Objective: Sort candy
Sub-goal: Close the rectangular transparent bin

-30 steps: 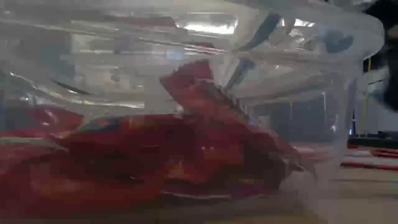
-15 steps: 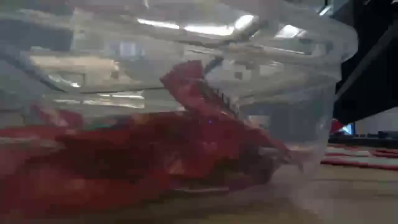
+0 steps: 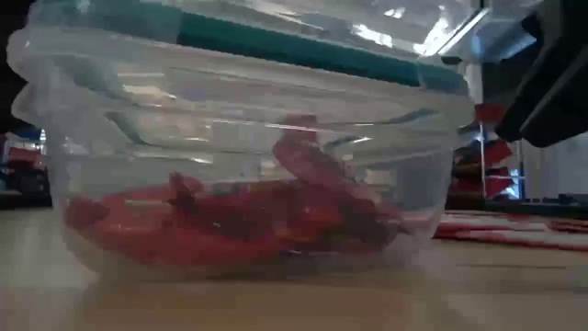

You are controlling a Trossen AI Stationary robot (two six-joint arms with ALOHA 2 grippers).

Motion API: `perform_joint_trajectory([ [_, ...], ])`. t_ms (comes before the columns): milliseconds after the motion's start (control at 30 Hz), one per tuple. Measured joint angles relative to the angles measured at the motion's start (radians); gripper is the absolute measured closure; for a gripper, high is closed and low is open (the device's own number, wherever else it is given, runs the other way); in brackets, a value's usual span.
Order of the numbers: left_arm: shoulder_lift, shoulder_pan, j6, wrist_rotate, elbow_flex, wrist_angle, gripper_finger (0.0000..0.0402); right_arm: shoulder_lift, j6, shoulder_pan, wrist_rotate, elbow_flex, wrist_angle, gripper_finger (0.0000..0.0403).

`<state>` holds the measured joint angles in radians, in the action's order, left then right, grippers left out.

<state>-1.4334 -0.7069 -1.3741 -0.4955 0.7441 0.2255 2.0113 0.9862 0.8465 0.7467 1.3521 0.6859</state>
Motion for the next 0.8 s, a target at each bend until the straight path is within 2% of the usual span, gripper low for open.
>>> perform_joint_trajectory([
  [133, 0.009, -0.022, 0.049, 0.006, 0.035, -0.004, 0.0273, -0.011, -0.001, 0.017, 0.014, 0.006, -0.001, 0.0286],
  [267, 0.044, -0.064, 0.154, -0.03, 0.127, -0.013, 0.0273, -0.057, -0.039, 0.033, 0.028, 0.018, -0.013, 0.0286],
  [400, 0.052, -0.086, 0.261, -0.123, 0.189, -0.007, 0.0273, -0.071, -0.061, 0.04, 0.03, 0.017, -0.031, 0.0286],
  [500, 0.052, -0.064, 0.306, -0.201, 0.192, 0.0, 0.0273, -0.072, -0.104, 0.035, 0.061, 0.017, -0.099, 0.0286],
  [600, 0.024, -0.001, 0.34, -0.156, 0.192, -0.014, 0.0273, -0.069, -0.176, 0.017, 0.12, 0.016, -0.202, 0.0286],
  [667, -0.013, 0.042, 0.37, -0.1, 0.191, -0.047, 0.0273, -0.071, -0.237, -0.012, 0.121, 0.016, -0.278, 0.0286],
  [800, -0.102, 0.097, 0.413, 0.033, 0.191, -0.127, 0.0273, -0.066, -0.284, -0.1, 0.011, 0.016, -0.327, 0.0286],
])
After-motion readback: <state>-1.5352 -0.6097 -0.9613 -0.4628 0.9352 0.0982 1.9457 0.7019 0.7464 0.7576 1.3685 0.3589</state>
